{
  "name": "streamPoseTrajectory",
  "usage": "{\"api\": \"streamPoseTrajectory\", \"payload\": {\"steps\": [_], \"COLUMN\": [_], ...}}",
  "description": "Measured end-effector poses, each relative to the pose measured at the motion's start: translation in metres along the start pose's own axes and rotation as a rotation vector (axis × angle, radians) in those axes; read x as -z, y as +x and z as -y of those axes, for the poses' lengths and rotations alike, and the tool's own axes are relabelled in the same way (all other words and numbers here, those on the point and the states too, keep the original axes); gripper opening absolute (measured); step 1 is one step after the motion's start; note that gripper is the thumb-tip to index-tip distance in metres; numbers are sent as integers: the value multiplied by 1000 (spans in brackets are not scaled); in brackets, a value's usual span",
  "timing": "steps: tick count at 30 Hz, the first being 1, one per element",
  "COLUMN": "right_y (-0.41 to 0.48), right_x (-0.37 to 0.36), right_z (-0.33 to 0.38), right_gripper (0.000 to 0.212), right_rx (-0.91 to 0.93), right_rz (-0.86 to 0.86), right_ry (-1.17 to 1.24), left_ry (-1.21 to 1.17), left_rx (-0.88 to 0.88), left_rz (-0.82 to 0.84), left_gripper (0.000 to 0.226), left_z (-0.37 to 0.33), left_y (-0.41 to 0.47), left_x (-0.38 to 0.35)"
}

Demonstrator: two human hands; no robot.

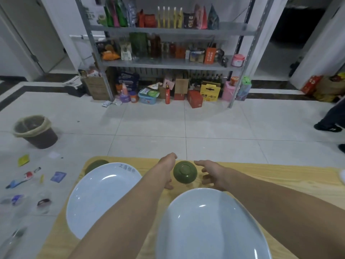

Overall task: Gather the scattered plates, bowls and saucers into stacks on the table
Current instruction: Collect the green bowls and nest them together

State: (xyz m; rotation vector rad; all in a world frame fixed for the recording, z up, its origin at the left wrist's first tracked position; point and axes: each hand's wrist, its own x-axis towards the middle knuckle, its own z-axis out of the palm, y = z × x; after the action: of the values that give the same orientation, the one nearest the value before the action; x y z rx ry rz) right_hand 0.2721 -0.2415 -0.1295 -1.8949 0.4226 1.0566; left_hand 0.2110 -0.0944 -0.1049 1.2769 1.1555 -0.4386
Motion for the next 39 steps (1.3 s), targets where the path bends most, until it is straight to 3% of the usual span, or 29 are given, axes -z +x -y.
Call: {"api": "streamPoseTrajectory", "payload": {"steps": [5, 9, 15, 18, 23, 27, 29, 33, 39], "right_y": [10, 18, 17, 16, 0, -7, -14, -49, -130], "right_x": [-8, -20, -22, -22, -20, -13, -3, 35, 126], "right_z": [7, 9, 8, 8, 12, 10, 6, -9, -67], "right_gripper": [47, 38, 38, 45, 33, 24, 5, 20, 37], "right_rx": [-2, 16, -5, -10, 42, 163, 204, 278, 382], "right_rz": [27, 58, 86, 107, 176, -17, -97, -122, -195], "right_ry": [61, 41, 60, 107, 295, 457, 471, 465, 541], "left_ry": [-14, -28, -85, -145, -215, -195, -192, -188, -87], "left_rx": [27, 6, 8, -44, -181, -303, -373, -500, -565], "left_rz": [-1, 14, 19, 24, -17, -68, -46, 58, 192], "left_gripper": [54, 34, 38, 28, 29, 13, 17, 41, 46], "left_z": [0, -2, 2, 2, 3, -1, -4, -3, 23], "left_y": [29, 42, 50, 48, 43, 29, 15, -25, -119], "left_x": [-9, -17, -19, -17, -21, -30, -39, -68, -146]}}
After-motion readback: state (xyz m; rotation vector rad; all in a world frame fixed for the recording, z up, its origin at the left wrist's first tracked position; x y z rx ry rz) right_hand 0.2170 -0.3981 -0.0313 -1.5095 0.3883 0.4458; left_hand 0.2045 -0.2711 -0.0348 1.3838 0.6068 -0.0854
